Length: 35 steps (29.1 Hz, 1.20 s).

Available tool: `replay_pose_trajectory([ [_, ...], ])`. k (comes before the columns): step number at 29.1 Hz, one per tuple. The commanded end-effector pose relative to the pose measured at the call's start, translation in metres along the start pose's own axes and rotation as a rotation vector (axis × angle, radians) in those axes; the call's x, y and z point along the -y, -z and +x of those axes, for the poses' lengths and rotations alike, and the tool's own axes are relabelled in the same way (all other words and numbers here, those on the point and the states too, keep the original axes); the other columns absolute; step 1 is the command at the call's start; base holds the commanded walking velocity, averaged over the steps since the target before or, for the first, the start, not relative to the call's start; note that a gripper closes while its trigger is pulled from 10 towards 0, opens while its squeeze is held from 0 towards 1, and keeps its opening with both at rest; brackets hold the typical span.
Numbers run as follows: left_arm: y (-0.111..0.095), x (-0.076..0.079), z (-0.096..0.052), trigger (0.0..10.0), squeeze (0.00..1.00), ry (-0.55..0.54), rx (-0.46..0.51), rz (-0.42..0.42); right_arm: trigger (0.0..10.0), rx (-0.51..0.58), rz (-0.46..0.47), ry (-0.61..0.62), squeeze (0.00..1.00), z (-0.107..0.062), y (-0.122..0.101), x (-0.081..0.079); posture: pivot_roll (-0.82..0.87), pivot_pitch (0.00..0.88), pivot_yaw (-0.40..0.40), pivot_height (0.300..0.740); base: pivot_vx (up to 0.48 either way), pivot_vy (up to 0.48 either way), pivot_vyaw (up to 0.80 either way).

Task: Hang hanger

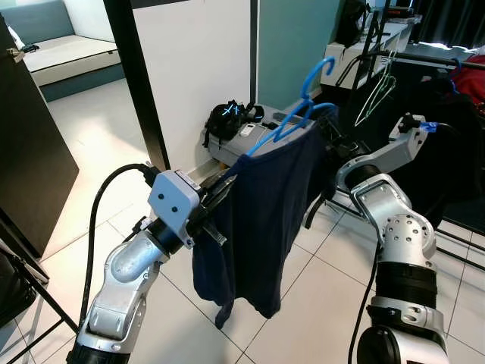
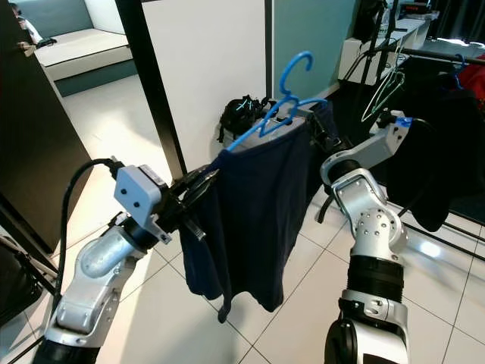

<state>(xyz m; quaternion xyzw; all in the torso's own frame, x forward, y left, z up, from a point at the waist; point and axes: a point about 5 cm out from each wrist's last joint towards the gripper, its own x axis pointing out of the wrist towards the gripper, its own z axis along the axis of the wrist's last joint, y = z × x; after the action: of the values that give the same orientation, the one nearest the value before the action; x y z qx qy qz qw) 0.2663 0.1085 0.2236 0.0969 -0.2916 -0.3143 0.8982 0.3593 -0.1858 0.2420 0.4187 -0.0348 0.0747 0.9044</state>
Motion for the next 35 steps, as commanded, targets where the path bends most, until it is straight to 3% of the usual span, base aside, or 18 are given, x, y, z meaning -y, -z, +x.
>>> replay_pose_trajectory([
  [1, -0.008, 0.002, 0.0, 10.0, 0.0, 0.009, 0.041, 0.021, 10.0, 0.003, -0.012, 0.008, 0.0, 0.003, 0.0, -0.003, -0.06, 0.0, 0.015, 0.735, 0.0, 0.0, 0.0],
  [15, -0.007, 0.008, -0.003, 10.0, 0.0, 0.053, 0.019, 0.049, 10.0, 0.041, -0.027, 0.095, 0.0, 0.005, -0.008, 0.007, -0.05, 0.0, 0.016, 0.735, 0.0, 0.0, 0.0],
  [16, -0.007, 0.009, -0.003, 10.0, 0.0, 0.058, 0.018, 0.052, 0.0, 0.04, -0.033, 0.115, 0.0, 0.005, -0.009, 0.01, -0.05, 0.0, 0.016, 0.735, 0.0, 0.0, 0.0],
  [24, -0.007, 0.011, -0.003, 10.0, 0.0, 0.067, 0.015, 0.061, 0.0, -0.007, -0.073, 0.208, 0.0, 0.004, -0.004, 0.023, -0.06, 0.0, 0.016, 0.735, 0.0, 0.0, 0.0],
  [35, -0.009, 0.01, -0.002, 10.0, 0.0, 0.07, 0.016, 0.073, 0.0, -0.03, -0.091, 0.219, 0.0, 0.004, -0.002, 0.025, -0.06, 0.0, 0.016, 0.735, 0.0, 0.0, 0.0],
])
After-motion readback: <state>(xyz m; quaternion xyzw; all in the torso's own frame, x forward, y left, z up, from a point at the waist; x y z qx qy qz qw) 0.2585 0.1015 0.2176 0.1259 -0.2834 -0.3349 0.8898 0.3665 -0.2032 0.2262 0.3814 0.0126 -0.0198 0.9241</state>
